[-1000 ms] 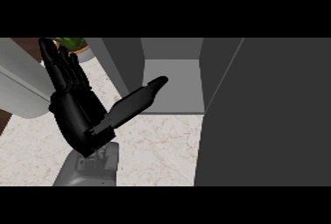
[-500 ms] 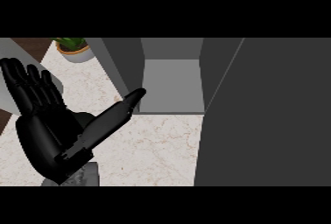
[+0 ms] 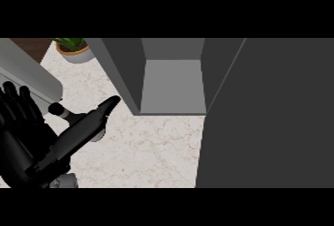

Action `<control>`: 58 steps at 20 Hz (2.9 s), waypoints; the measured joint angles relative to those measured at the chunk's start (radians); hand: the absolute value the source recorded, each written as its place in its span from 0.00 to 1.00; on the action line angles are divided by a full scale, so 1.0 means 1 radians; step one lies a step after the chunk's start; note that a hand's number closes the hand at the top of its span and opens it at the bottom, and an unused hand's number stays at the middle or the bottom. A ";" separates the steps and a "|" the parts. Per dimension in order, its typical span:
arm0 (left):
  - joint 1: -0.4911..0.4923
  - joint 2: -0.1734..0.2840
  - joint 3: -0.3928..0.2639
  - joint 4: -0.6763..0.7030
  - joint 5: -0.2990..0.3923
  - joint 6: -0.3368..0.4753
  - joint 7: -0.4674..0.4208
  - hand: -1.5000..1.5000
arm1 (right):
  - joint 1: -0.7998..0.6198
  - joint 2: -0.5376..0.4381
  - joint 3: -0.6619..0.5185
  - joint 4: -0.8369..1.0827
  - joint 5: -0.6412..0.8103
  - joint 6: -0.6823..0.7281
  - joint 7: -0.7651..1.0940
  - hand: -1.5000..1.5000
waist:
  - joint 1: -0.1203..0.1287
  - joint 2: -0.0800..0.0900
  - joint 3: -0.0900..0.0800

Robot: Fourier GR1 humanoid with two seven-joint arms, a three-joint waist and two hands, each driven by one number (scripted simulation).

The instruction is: Pick up the wine, place it into the cabinet and close the cabinet

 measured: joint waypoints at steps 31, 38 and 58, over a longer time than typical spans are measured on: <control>0.277 -0.024 0.258 0.353 0.886 -0.164 -0.904 0.00 | -0.030 -0.007 -0.017 -0.009 -0.002 0.009 0.047 0.00 | -0.002 0.000 0.000; 0.277 -0.024 0.295 0.457 0.982 -0.233 -1.016 0.00 | -0.067 -0.008 -0.038 -0.007 -0.007 0.008 0.073 0.00 | -0.001 0.000 0.000; 0.196 -0.020 0.380 0.783 1.136 -0.411 -1.263 0.00 | -0.049 0.015 0.018 -0.008 -0.001 -0.004 0.079 0.00 | -0.003 0.000 0.000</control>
